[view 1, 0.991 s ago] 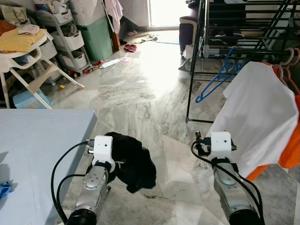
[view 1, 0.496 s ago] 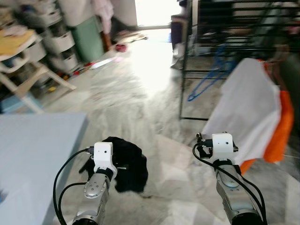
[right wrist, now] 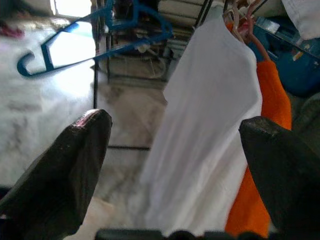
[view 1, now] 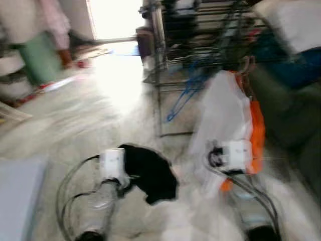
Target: Hang hanger
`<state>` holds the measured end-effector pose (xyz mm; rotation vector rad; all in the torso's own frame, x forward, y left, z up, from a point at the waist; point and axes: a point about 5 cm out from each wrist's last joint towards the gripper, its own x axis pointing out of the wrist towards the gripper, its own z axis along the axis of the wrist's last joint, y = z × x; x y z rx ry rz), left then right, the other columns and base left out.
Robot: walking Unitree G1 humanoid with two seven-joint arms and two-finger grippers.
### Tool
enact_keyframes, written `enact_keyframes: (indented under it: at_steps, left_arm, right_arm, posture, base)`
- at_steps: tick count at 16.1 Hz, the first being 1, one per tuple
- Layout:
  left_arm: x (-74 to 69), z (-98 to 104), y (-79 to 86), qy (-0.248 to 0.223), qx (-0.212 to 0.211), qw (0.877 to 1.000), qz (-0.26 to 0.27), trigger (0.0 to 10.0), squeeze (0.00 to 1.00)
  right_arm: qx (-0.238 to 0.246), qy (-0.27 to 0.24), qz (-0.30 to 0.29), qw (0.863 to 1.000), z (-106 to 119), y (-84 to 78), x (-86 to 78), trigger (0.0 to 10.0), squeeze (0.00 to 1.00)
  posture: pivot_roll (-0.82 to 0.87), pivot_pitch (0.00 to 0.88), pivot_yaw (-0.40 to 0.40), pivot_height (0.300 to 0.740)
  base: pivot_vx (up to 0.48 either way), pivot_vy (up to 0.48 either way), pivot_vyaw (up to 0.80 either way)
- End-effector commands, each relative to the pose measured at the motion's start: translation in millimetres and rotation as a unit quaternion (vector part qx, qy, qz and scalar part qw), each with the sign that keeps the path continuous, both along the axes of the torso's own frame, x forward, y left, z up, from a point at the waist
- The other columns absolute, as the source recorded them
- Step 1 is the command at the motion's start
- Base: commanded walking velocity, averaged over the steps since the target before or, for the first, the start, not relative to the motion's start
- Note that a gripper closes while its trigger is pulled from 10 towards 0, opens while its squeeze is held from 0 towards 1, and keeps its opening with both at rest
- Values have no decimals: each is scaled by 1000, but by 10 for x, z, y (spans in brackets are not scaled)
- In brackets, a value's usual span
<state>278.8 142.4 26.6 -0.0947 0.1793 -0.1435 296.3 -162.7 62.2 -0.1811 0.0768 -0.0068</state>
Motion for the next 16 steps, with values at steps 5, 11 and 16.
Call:
enact_keyframes:
  at_steps: [5, 11, 16]
  left_arm:
    - [60, 89, -84, -18, -10, 1000, -13, 10000, 0]
    - [55, 67, -106, -9, -17, 1000, -12, 10000, 0]
    - [46, 60, -102, -9, -5, 1000, -15, 10000, 0]
  right_arm:
    - [-11, 8, -7, 1000, -6, -83, -4, 10000, 0]
    - [-16, 6, 5, 1000, -3, -50, -7, 10000, 0]
    - [-14, 11, 2, 1000, -19, -44, -10, 10000, 0]
  posture:
    - [-162, 0, 75, 740]
    - [-159, 0, 73, 740]
    - [-157, 0, 74, 740]
  base:
    - [366, 65, 0]
    - [261, 371, 263]
    - [100, 388, 287]
